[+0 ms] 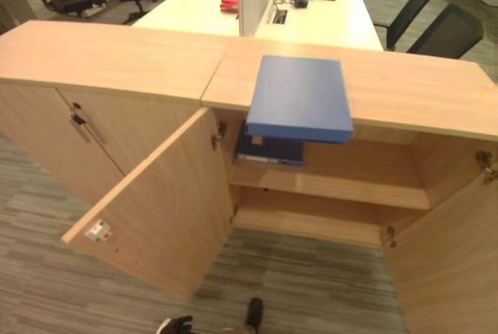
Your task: Put the empty folder in the office cabinet
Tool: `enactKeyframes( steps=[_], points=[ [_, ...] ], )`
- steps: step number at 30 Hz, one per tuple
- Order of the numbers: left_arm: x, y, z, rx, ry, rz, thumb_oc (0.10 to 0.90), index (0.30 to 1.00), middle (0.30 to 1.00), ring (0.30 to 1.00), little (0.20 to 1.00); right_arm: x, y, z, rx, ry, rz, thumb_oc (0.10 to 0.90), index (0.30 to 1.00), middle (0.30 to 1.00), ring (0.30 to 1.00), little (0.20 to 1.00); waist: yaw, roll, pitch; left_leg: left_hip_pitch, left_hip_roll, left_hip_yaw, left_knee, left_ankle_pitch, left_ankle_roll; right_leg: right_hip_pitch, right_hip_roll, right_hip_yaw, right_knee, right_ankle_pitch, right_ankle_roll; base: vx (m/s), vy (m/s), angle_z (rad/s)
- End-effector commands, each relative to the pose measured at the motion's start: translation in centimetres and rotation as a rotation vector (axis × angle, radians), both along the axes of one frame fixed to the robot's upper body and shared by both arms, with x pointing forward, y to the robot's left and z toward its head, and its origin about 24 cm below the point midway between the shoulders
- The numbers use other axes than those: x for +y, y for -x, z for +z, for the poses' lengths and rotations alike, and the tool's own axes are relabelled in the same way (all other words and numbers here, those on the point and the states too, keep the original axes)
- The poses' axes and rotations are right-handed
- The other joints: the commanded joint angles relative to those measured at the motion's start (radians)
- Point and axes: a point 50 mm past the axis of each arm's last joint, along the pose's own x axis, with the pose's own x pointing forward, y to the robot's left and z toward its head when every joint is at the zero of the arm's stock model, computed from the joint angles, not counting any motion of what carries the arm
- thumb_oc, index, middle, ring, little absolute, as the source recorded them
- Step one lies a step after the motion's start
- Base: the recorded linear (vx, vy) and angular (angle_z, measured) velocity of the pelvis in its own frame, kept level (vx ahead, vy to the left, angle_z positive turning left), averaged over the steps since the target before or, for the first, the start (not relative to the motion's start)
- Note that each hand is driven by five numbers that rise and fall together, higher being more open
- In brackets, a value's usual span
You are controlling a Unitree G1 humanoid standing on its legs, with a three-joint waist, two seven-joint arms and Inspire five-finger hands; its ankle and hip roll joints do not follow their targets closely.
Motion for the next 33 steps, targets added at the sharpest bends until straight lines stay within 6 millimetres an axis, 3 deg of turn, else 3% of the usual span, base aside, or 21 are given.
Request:
enactKeyframes(
  steps=[1,6,7,8,9,10,11,13,16,17,19,20,21,23,24,25,28,29,31,33],
  points=[
    [-0.5,0.5,-0.3,0.033,0.005,-0.04,0.8,0.9,0.9,0.9,0.9,-0.8,-1.2,0.4,-0.029,0.008,0.083,0.8,0.9,0.9,0.9,0.9,-0.005,0.04,0.0,0.045,0.019,-0.026,-0.007,-0.087,0.052,-0.08,0.044,-0.015,0.052,0.028,0.019,0.05,0.048,-0.11],
    [-0.7,-0.1,-0.2,0.014,0.012,-0.046,0.8,0.9,0.9,0.9,0.9,-0.7,-1.9,0.5,-0.04,0.008,0.132,0.8,0.9,0.9,0.9,0.9,0.002,0.049,-0.005,0.065,0.001,0.0,-0.007,-0.119,0.074,-0.116,0.013,-0.027,0.141,0.022,0.049,0.07,0.096,-0.19],
    [-0.5,-0.2,-0.1,0.008,0.012,-0.04,0.8,0.9,0.9,0.9,0.9,-0.6,-2.0,0.5,-0.04,0.005,0.139,0.8,0.9,0.9,0.9,0.9,0.005,0.053,-0.001,0.075,-0.002,0.004,-0.007,-0.125,0.079,-0.139,0.003,-0.039,0.206,0.021,0.056,0.05,0.128,-0.27],
    [-0.4,-0.4,0.0,0.006,0.009,-0.043,0.8,0.9,0.9,0.9,0.9,-0.5,-1.9,0.5,-0.038,-0.003,0.137,0.8,0.9,0.9,0.9,0.9,0.005,0.06,0.016,0.102,-0.016,0.008,-0.007,-0.136,0.094,-0.208,-0.027,-0.054,0.391,0.071,0.065,0.06,0.191,-0.33],
    [-0.3,-0.3,-0.1,0.009,0.008,-0.042,0.8,0.9,0.9,0.9,0.9,-0.6,-1.8,0.4,-0.037,-0.006,0.123,0.8,0.9,0.9,0.9,0.9,-0.003,0.064,0.031,0.126,-0.027,0.01,-0.007,-0.142,0.105,-0.247,-0.046,-0.058,0.49,0.132,0.06,0.03,0.153,-0.37],
    [-0.3,-0.3,-0.1,0.009,0.008,-0.042,0.8,0.9,0.9,0.9,0.9,-0.6,-1.8,0.4,-0.037,-0.006,0.123,0.8,0.9,0.9,0.9,0.9,-0.002,0.062,0.031,0.126,-0.028,0.011,-0.007,-0.142,0.105,-0.249,-0.048,-0.056,0.495,0.13,0.061,0.01,0.172,-0.31],
    [-0.1,0.1,-0.1,0.027,0.009,-0.038,0.8,0.9,0.9,0.9,0.9,-0.9,-1.9,0.6,-0.065,-0.014,0.044,0.8,0.9,0.9,0.9,0.9,-0.021,0.072,0.067,0.166,-0.042,0.008,-0.007,-0.158,0.123,-0.318,-0.068,-0.059,0.661,0.208,0.034,0.03,0.161,-0.15],
    [-0.1,0.9,-0.3,0.049,0.011,-0.017,0.8,0.9,0.9,0.9,0.9,-1.0,-1.8,0.6,-0.087,-0.018,-0.014,0.8,0.9,0.9,0.9,0.9,-0.026,0.085,0.079,0.191,-0.033,0.016,-0.007,-0.176,0.121,-0.374,-0.114,-0.092,0.722,0.193,0.019,0.09,0.098,0.1],
    [0.1,1.5,-0.3,0.059,0.001,0.023,0.8,0.9,0.9,0.9,0.9,-1.2,-1.2,0.6,-0.079,-0.019,-0.049,0.8,0.9,0.9,0.9,0.9,-0.036,0.092,0.094,0.199,-0.001,0.004,-0.007,-0.188,0.095,-0.383,-0.132,-0.121,0.5,0.178,0.023,0.12,-0.126,0.01],
    [0.1,1.5,-0.3,0.059,0.001,0.023,0.8,0.9,0.9,0.9,0.9,-1.2,-1.2,0.6,-0.079,-0.019,-0.049,0.8,0.9,0.9,0.9,0.9,-0.037,0.094,0.096,0.202,0.002,0.002,-0.007,-0.189,0.094,-0.377,-0.129,-0.124,0.494,0.179,0.023,0.1,-0.192,-0.31],
    [0.6,1.2,-0.1,0.049,-0.016,0.044,0.8,0.9,0.9,0.9,0.9,-1.3,-1.3,0.5,-0.07,-0.011,-0.055,0.8,0.9,0.9,0.9,0.9,-0.047,0.073,0.112,0.212,0.011,-0.017,-0.007,-0.207,0.067,-0.365,-0.108,-0.108,0.198,0.227,0.06,0.19,-0.333,-0.19],
    [1.1,1.1,0.0,0.044,-0.035,0.051,0.8,0.9,0.9,0.9,0.9,-1.4,-1.1,0.5,-0.055,-0.006,-0.054,0.8,0.9,0.9,0.9,0.9,-0.051,0.05,0.114,0.222,0.022,-0.028,-0.007,-0.225,0.051,-0.376,-0.109,-0.088,0.068,0.276,0.088,0.3,-0.428,-0.08],
    [1.4,0.9,0.1,0.042,-0.045,0.039,0.8,0.9,0.9,0.9,0.9,-1.4,-0.6,0.5,-0.037,-0.009,-0.056,0.8,0.9,0.9,0.9,0.9,-0.051,0.033,0.107,0.232,0.022,-0.037,-0.007,-0.238,0.04,-0.349,-0.109,-0.092,0.008,0.281,0.095,0.29,-0.404,0.09],
    [1.5,1.1,0.1,0.041,-0.05,0.053,0.8,0.9,0.9,0.9,0.9,-1.5,-0.2,0.4,-0.016,0.007,-0.031,0.8,0.9,0.9,0.9,0.9,-0.046,0.007,0.094,0.25,0.044,-0.047,-0.007,-0.251,0.028,-0.313,-0.103,-0.11,-0.001,0.295,0.099,0.22,-0.287,0.59],
    [1.5,1.1,0.1,0.042,-0.05,0.054,0.8,0.9,0.9,0.9,0.9,-1.5,-0.2,0.4,-0.016,0.007,-0.031,0.8,0.9,0.9,0.9,0.9,-0.047,0.008,0.095,0.251,0.045,-0.048,-0.007,-0.251,0.028,-0.311,-0.103,-0.111,-0.002,0.294,0.099,0.32,-0.399,1.39],
    [1.5,1.3,0.1,0.042,-0.049,0.076,0.8,0.9,0.9,0.9,0.9,-1.4,0.3,0.3,0.011,0.006,0.0,0.8,0.9,0.9,0.9,0.9,-0.045,-0.003,0.073,0.264,0.089,-0.057,-0.007,-0.258,0.007,-0.293,-0.074,-0.119,0.005,0.28,0.084,0.3,-0.402,1.12],
    [1.0,1.0,0.0,0.041,-0.041,0.053,0.8,0.9,0.9,0.9,0.9,-1.8,-0.9,0.6,-0.026,0.03,0.011,0.8,0.9,0.9,0.9,0.9,-0.043,-0.003,0.05,0.258,0.151,-0.07,0.004,-0.251,-0.022,-0.267,-0.025,-0.131,-0.009,0.243,0.057,0.25,-0.363,0.08],
    [1.0,1.0,0.0,0.041,-0.041,0.053,0.8,0.9,0.9,0.9,0.9,-1.9,-0.9,0.6,-0.026,0.03,0.011,0.8,0.9,0.9,0.9,0.9,-0.044,-0.003,0.05,0.258,0.152,-0.071,0.004,-0.251,-0.022,-0.266,-0.024,-0.132,-0.01,0.243,0.057,0.13,-0.217,0.33],
    [0.1,-0.4,0.0,-0.002,-0.023,0.017,0.8,0.9,0.9,0.9,0.9,-2.0,-1.7,0.8,-0.059,0.044,0.016,0.8,0.9,0.9,0.9,0.9,-0.048,-0.002,0.033,0.247,0.207,-0.059,0.007,-0.234,-0.053,-0.235,0.019,-0.155,-0.048,0.208,0.032,0.16,-0.319,0.6],
    [-0.2,-1.3,0.2,-0.033,-0.014,0.004,0.8,0.9,0.9,0.9,0.9,-2.1,-1.8,0.8,-0.066,0.051,0.02,0.8,0.9,0.9,0.9,0.9,-0.052,-0.003,0.031,0.24,0.228,-0.049,0.005,-0.224,-0.066,-0.227,0.033,-0.168,-0.055,0.193,0.023,0.09,-0.28,0.63]
  ],
)
